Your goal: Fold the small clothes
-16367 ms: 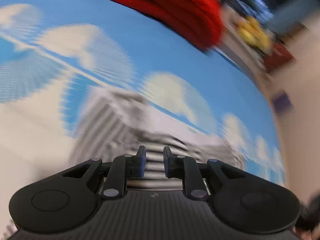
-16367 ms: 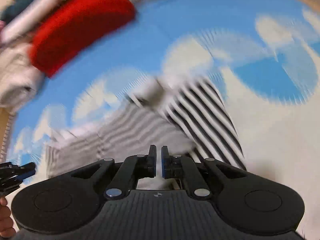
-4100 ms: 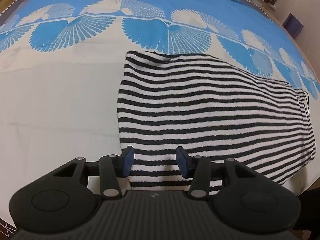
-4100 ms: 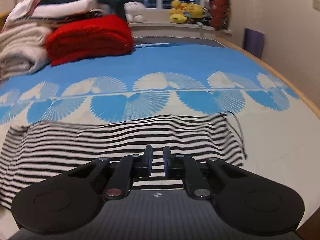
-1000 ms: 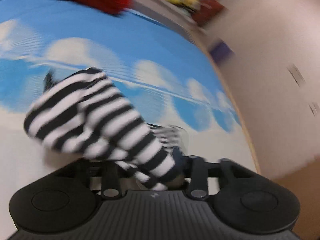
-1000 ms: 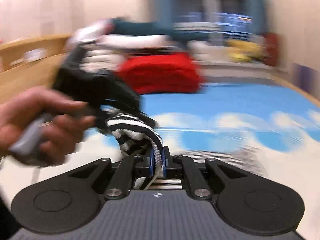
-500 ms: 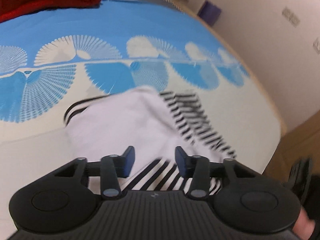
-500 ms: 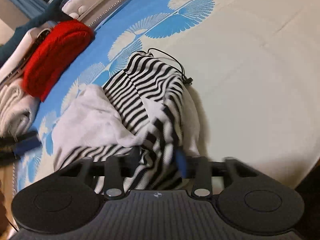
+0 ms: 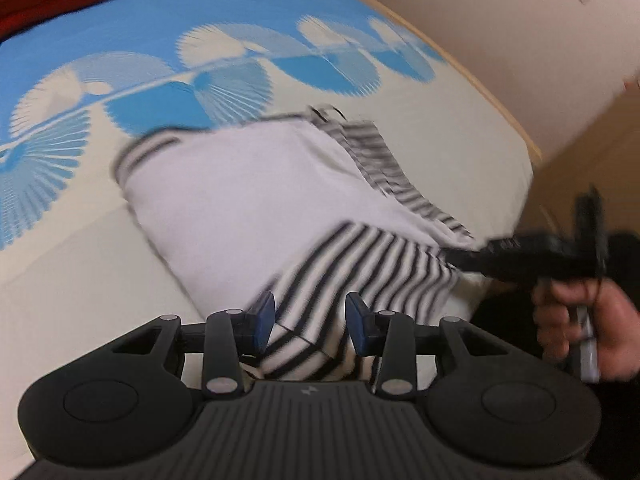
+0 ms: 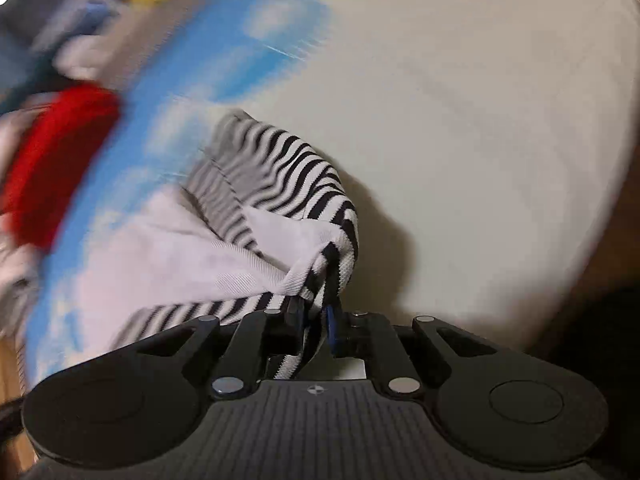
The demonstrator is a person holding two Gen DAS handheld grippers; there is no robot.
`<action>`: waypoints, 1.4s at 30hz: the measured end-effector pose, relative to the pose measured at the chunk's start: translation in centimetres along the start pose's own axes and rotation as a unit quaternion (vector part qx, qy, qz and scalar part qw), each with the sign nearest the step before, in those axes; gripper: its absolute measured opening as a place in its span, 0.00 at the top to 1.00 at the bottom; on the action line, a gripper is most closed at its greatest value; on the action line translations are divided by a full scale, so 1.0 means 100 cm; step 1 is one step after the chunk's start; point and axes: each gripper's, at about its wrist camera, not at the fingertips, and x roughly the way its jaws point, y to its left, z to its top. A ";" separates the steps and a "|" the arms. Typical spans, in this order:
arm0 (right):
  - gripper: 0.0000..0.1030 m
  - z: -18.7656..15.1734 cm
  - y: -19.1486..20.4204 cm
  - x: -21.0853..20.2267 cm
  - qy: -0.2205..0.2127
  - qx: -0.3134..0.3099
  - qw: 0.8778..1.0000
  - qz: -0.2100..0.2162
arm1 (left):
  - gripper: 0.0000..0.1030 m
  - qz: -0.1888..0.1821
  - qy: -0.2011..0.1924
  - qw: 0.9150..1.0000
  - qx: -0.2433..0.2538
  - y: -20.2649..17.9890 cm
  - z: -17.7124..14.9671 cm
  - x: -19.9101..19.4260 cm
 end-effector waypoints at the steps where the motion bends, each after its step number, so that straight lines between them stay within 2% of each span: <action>1: 0.86 0.000 -0.006 0.005 0.018 0.016 1.000 -0.004 | 0.58 -0.006 0.013 1.000 0.011 -0.004 -0.003 0.007; 2: 0.85 0.001 -0.006 0.004 0.021 0.017 1.000 -0.011 | 0.58 -0.002 0.031 0.999 0.024 -0.007 -0.006 0.018; 5: 0.77 0.007 0.007 -0.011 -0.001 -0.023 0.998 -0.056 | 0.58 0.055 0.081 0.992 0.085 -0.018 -0.022 0.051; 7: 0.75 0.022 0.016 -0.025 -0.018 -0.040 0.996 -0.081 | 0.57 0.069 0.083 0.987 0.117 -0.026 -0.027 0.055; 9: 0.75 0.044 0.022 -0.040 -0.045 -0.052 0.996 -0.059 | 0.57 0.067 0.088 0.987 0.117 -0.026 -0.026 0.054; 10: 0.75 0.057 0.031 -0.045 -0.053 -0.068 0.996 -0.030 | 0.57 0.067 0.090 0.986 0.120 -0.026 -0.027 0.053; 12: 0.75 0.083 0.053 -0.047 -0.042 -0.114 0.992 0.036 | 0.57 0.067 0.091 0.985 0.127 -0.028 -0.027 0.050; 15: 0.61 0.116 0.094 -0.032 0.018 -0.204 0.970 0.127 | 0.57 0.053 0.078 0.991 0.099 -0.026 -0.021 0.036; 17: 0.56 0.127 0.114 -0.020 0.035 -0.249 0.957 0.145 | 0.57 0.045 0.043 0.996 0.058 -0.016 -0.013 0.020; 19: 0.51 0.131 0.126 -0.002 0.040 -0.277 0.949 0.145 | 0.57 0.051 0.006 0.999 0.010 -0.002 -0.006 0.004; 22: 0.50 0.130 0.128 0.044 0.055 -0.273 0.952 0.127 | 0.57 0.081 -0.024 0.995 -0.050 0.020 -0.001 -0.008; 24: 0.51 0.128 0.135 0.075 0.070 -0.256 0.961 0.082 | 0.57 0.106 -0.026 0.992 -0.070 0.031 0.000 -0.009; 26: 0.51 0.128 0.141 0.094 0.076 -0.226 0.966 0.098 | 0.57 0.116 -0.024 0.990 -0.077 0.037 0.001 -0.009; 31: 0.51 0.117 0.158 0.130 0.136 -0.237 0.956 0.108 | 0.57 0.127 -0.026 0.988 -0.085 0.048 0.003 -0.012; 32: 0.51 0.116 0.160 0.135 0.141 -0.234 0.956 0.108 | 0.57 0.128 -0.027 0.988 -0.087 0.051 0.003 -0.012; 33: 0.62 0.114 0.162 0.140 0.143 -0.232 0.956 0.109 | 0.57 0.130 -0.028 0.987 -0.089 0.052 0.003 -0.013; 34: 0.97 0.114 0.163 0.143 0.145 -0.225 0.956 0.117 | 0.57 0.131 -0.030 0.987 -0.089 0.054 0.004 -0.014; 35: 0.95 0.116 0.165 0.144 0.141 -0.215 0.958 0.124 | 0.57 0.132 -0.032 0.987 -0.090 0.054 0.004 -0.013; 37: 0.96 0.127 0.170 0.124 0.090 -0.197 0.966 0.142 | 0.57 0.133 -0.035 0.986 -0.093 0.055 0.006 -0.013; 38: 0.96 0.133 0.173 0.112 0.061 -0.196 0.965 0.160 | 0.57 0.133 -0.036 0.986 -0.093 0.054 0.007 -0.013; 39: 0.96 0.135 0.176 0.110 0.048 -0.204 0.965 0.154 | 0.57 0.134 -0.037 0.986 -0.093 0.054 0.007 -0.012; 40: 0.96 0.133 0.176 0.115 0.051 -0.216 0.966 0.133 | 0.57 0.135 -0.037 0.986 -0.094 0.054 0.008 -0.011; 42: 0.93 0.121 0.172 0.135 0.089 -0.248 0.962 0.065 | 0.57 0.141 -0.035 0.985 -0.098 0.056 0.009 -0.008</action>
